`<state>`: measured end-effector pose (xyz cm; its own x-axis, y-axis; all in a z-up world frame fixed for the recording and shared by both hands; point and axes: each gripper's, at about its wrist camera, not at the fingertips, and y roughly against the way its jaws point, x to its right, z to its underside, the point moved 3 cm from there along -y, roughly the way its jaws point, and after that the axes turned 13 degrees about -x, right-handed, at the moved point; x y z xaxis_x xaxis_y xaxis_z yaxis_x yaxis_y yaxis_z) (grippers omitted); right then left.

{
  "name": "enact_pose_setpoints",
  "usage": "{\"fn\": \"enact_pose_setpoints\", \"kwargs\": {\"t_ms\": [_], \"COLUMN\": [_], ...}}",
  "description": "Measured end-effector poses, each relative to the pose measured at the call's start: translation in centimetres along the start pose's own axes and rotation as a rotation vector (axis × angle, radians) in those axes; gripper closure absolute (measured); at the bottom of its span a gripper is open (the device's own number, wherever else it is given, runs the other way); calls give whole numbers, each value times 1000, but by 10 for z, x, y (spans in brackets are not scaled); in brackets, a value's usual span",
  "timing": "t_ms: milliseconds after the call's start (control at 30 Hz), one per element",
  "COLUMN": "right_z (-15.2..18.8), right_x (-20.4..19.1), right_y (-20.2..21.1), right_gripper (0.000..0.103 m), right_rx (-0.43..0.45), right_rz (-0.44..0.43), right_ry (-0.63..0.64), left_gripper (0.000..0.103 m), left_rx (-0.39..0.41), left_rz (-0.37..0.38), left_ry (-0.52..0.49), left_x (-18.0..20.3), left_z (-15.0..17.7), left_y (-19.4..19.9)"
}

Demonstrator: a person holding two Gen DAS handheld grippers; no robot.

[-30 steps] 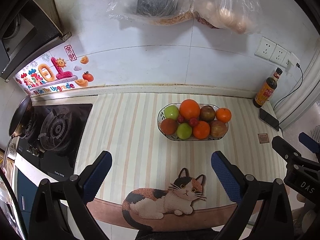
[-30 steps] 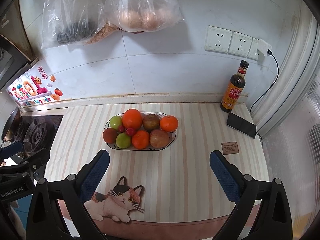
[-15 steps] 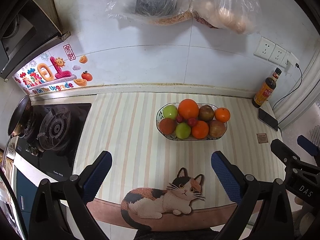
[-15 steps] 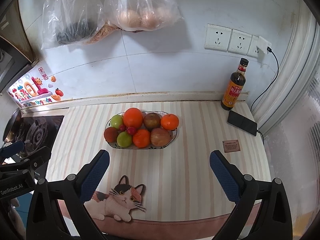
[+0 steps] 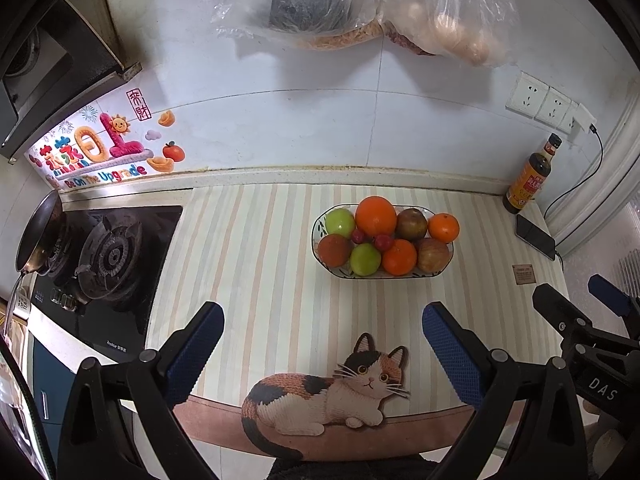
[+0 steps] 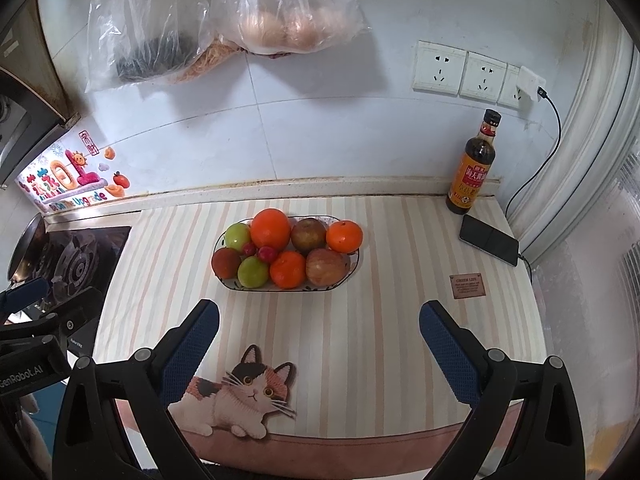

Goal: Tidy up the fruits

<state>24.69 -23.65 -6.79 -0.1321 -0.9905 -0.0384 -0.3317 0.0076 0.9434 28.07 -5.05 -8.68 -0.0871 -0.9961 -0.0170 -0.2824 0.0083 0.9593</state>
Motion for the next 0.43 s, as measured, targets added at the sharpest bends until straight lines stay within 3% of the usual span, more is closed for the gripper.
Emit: {"fn": "enact_pose_setpoints", "kwargs": {"t_ms": [433], "right_z": [1], "right_x": [2], "right_y": [3], "right_gripper": [1], "right_rx": [5], "right_rz": [-2], "right_ry": [-7], "left_gripper": [1], "left_rx": [6], "left_rz": [3], "left_ry": [-8], "left_x": [3], "left_z": [5], "left_y": [0]}}
